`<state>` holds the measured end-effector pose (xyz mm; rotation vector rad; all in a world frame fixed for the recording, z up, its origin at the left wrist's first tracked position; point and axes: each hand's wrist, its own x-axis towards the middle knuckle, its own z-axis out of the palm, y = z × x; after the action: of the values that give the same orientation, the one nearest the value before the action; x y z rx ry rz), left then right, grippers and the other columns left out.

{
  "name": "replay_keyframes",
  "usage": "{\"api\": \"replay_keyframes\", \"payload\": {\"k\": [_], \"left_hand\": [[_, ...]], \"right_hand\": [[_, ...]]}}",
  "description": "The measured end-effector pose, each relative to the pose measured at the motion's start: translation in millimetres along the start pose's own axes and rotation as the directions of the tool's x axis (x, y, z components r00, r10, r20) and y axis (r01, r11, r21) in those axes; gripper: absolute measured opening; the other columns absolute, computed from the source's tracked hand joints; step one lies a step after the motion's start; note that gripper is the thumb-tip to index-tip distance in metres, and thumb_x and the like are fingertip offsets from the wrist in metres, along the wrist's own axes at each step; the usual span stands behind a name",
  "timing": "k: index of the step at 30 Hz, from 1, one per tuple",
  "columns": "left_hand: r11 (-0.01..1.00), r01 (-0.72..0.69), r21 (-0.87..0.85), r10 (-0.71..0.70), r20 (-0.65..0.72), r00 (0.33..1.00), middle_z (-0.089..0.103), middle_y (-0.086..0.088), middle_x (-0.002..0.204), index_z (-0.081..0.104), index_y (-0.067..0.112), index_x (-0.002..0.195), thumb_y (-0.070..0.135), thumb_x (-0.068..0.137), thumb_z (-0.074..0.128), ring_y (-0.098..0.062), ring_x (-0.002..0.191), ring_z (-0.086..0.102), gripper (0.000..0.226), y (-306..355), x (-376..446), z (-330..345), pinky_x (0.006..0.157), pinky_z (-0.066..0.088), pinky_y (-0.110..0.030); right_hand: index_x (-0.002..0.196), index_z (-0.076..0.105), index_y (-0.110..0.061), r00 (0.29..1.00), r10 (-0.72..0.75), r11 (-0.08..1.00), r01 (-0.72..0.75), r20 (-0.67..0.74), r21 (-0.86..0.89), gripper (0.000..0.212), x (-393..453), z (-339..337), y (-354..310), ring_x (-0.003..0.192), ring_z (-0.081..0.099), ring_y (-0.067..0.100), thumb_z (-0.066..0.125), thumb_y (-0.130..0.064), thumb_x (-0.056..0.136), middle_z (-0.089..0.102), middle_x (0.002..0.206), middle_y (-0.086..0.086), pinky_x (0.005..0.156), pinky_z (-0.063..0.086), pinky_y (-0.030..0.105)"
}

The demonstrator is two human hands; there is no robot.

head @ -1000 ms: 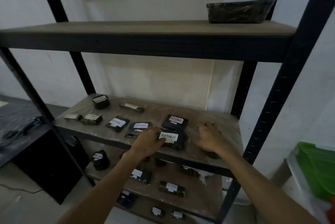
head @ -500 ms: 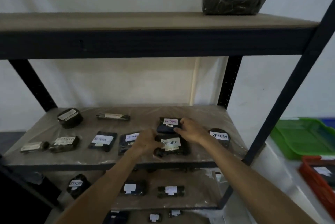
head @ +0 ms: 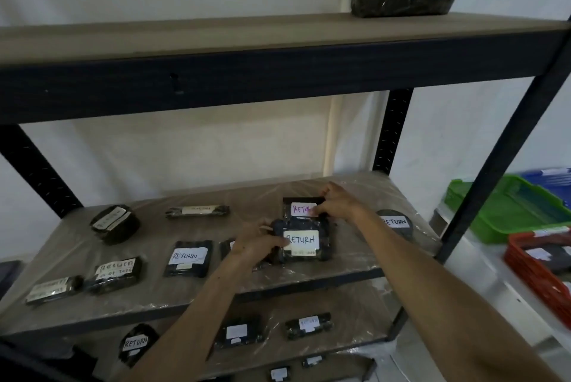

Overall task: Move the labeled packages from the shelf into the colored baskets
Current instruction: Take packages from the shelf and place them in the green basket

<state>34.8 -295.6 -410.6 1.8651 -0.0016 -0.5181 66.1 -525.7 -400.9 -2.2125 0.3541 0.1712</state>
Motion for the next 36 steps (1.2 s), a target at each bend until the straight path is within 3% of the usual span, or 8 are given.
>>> {"api": "replay_keyframes", "payload": {"k": [8, 12, 16, 20, 23, 30, 34, 36], "left_hand": [[0.995, -0.005, -0.103, 0.012, 0.069, 0.998, 0.079, -0.005, 0.092, 0.068, 0.01, 0.103, 0.007, 0.077, 0.082, -0.023, 0.094, 0.074, 0.029, 7, 5, -20, 0.091, 0.058, -0.041], [0.967, -0.005, -0.253, 0.043, 0.143, 0.989, 0.077, -0.013, 0.095, 0.064, 0.006, 0.108, 0.001, 0.084, 0.074, -0.023, 0.09, 0.074, 0.027, 23, -5, -11, 0.075, 0.063, -0.034], [0.963, -0.035, -0.269, 0.096, 0.22, 0.971, 0.074, -0.02, 0.108, 0.062, 0.002, 0.118, 0.001, 0.084, 0.072, -0.034, 0.102, 0.071, 0.036, 34, -17, 15, 0.094, 0.053, -0.052], [0.967, -0.026, -0.252, 0.108, 0.316, 0.942, 0.075, -0.018, 0.107, 0.062, 0.006, 0.119, 0.002, 0.085, 0.071, -0.031, 0.098, 0.072, 0.035, 44, -38, 59, 0.08, 0.061, -0.037], [0.975, -0.017, -0.22, 0.097, 0.359, 0.928, 0.076, -0.015, 0.105, 0.06, 0.011, 0.118, 0.003, 0.084, 0.073, -0.029, 0.098, 0.073, 0.038, 48, -58, 108, 0.085, 0.06, -0.04], [0.984, -0.123, -0.131, 0.164, 0.378, 0.911, 0.077, -0.011, 0.101, 0.064, 0.007, 0.107, 0.003, 0.084, 0.074, -0.028, 0.092, 0.074, 0.025, 61, -102, 270, 0.076, 0.059, -0.039], [0.983, -0.068, -0.17, 0.129, 0.385, 0.914, 0.074, -0.019, 0.099, 0.061, 0.002, 0.106, 0.002, 0.084, 0.074, -0.028, 0.083, 0.074, 0.026, 76, -104, 364, 0.07, 0.062, -0.036], [0.981, -0.035, -0.192, 0.102, 0.355, 0.929, 0.073, -0.022, 0.098, 0.06, 0.001, 0.107, 0.001, 0.084, 0.074, -0.027, 0.08, 0.074, 0.027, 85, -100, 404, 0.067, 0.062, -0.036]], "right_hand": [[0.116, 0.05, -0.015, 0.984, 0.029, 0.831, 0.073, -0.175, 0.551, 0.045, -50, -19, 9, 0.103, 0.069, 0.027, 0.08, -0.013, 0.082, 0.068, 0.116, 0.013, 0.084, 0.061, 0.049], [0.118, 0.057, -0.008, 0.974, 0.056, 0.665, 0.127, -0.219, 0.736, 0.034, -97, -38, 11, 0.098, 0.072, 0.025, 0.073, -0.008, 0.088, 0.073, 0.109, 0.011, 0.079, 0.062, 0.047], [0.109, 0.062, -0.017, 0.93, 0.002, 0.723, 0.253, -0.369, 0.643, 0.021, -150, -64, 33, 0.102, 0.071, 0.026, 0.071, -0.012, 0.091, 0.072, 0.108, 0.012, 0.078, 0.062, 0.05], [0.113, 0.059, -0.017, 0.903, -0.036, 0.736, 0.314, -0.428, 0.6, 0.02, -206, -95, 67, 0.098, 0.074, 0.023, 0.066, -0.012, 0.095, 0.075, 0.105, 0.013, 0.079, 0.062, 0.043], [0.116, 0.059, -0.015, 0.91, -0.03, 0.73, 0.302, -0.413, 0.613, 0.022, -242, -124, 104, 0.096, 0.074, 0.023, 0.064, -0.012, 0.095, 0.076, 0.105, 0.011, 0.079, 0.062, 0.041], [0.108, 0.064, -0.022, 0.838, 0.202, 0.706, 0.234, -0.507, 0.668, 0.012, -299, -218, 224, 0.094, 0.074, 0.024, 0.064, -0.027, 0.097, 0.075, 0.101, 0.006, 0.075, 0.063, 0.045], [0.101, 0.064, -0.026, 0.795, 0.28, 0.714, 0.202, -0.538, 0.671, 0.006, -323, -268, 289, 0.087, 0.075, 0.017, 0.061, -0.03, 0.099, 0.074, 0.098, 0.006, 0.072, 0.063, 0.037], [0.105, 0.064, -0.026, 0.788, 0.311, 0.709, 0.18, -0.532, 0.682, 0.009, -327, -290, 319, 0.093, 0.074, 0.023, 0.061, -0.031, 0.099, 0.075, 0.102, 0.007, 0.08, 0.062, 0.046]]}}
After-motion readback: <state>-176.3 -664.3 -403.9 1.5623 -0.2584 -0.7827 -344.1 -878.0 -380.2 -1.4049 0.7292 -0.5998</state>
